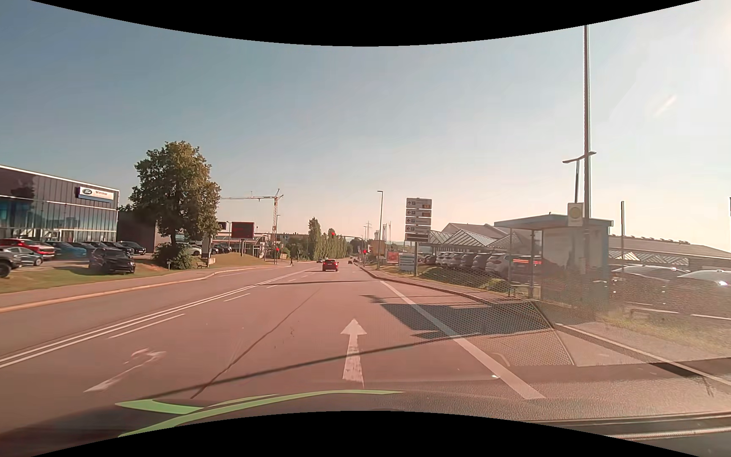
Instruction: Follow the waypoints while adhering to traffic rules and regulations
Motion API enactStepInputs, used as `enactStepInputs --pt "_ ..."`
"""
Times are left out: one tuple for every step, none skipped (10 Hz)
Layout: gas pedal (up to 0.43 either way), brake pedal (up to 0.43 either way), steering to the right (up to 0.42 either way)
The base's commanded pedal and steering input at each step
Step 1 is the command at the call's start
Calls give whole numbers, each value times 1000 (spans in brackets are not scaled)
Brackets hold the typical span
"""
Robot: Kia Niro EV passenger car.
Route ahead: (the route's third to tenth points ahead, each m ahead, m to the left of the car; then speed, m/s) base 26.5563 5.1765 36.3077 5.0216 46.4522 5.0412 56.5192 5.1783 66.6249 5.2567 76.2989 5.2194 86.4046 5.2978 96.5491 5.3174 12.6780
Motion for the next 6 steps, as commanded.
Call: enactStepInputs --pt "0 110 -6" --pt "0 122 -6" --pt "0 140 -6" --pt "0 152 -6" --pt "0 152 -6" --pt "0 159 -6"
